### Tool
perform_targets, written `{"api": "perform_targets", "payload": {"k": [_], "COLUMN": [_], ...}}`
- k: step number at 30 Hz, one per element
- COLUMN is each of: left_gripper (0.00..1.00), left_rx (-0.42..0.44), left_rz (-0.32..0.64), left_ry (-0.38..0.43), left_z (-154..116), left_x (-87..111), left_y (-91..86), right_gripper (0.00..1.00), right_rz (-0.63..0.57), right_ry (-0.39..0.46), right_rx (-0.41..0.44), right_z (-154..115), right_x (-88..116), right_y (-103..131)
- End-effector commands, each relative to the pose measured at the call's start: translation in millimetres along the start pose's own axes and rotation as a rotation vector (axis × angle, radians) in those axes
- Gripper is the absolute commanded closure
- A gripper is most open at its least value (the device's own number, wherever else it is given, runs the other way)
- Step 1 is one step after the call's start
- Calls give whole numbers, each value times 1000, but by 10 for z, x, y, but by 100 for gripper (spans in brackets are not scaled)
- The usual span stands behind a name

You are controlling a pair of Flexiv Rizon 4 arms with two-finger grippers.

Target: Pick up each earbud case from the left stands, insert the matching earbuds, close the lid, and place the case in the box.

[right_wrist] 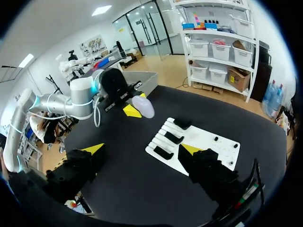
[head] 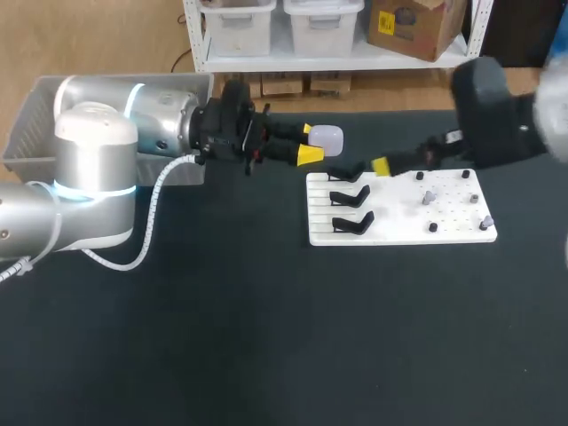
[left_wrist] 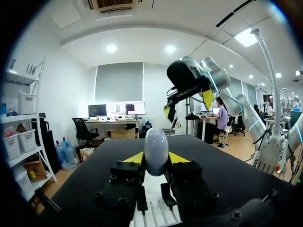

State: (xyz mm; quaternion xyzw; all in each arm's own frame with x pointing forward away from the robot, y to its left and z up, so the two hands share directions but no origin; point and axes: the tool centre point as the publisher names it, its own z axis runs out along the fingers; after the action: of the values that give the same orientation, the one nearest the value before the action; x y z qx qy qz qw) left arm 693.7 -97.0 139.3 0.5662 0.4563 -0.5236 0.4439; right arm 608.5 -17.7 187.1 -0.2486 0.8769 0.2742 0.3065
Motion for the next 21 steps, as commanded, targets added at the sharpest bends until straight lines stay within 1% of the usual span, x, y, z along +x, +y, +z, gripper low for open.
{"api": "perform_targets", "payload": {"k": [1, 7, 8, 12, 21], "left_gripper": [100, 100, 100, 100, 100], "left_rx": [-5, -5, -5, -5, -5], "left_rz": [3, 3, 3, 3, 3], "left_ry": [-1, -1, -1, -1, -1], "left_z": [-2, -2, -2, -2, -2], "left_x": [4, 4, 4, 4, 4], "left_y": [-19, -19, -19, -19, -19], "right_gripper": [0, 0, 0, 0, 0], "right_rz": [10, 29, 45, 73, 120], "right_ry": [20, 34, 44, 67, 82], "right_rx": [-1, -24, -4, 5, 27], "right_z": [259, 408, 435, 516, 648], "right_x": [-136, -233, -245, -259, -321], "right_y": [83, 116, 112, 91, -12]}}
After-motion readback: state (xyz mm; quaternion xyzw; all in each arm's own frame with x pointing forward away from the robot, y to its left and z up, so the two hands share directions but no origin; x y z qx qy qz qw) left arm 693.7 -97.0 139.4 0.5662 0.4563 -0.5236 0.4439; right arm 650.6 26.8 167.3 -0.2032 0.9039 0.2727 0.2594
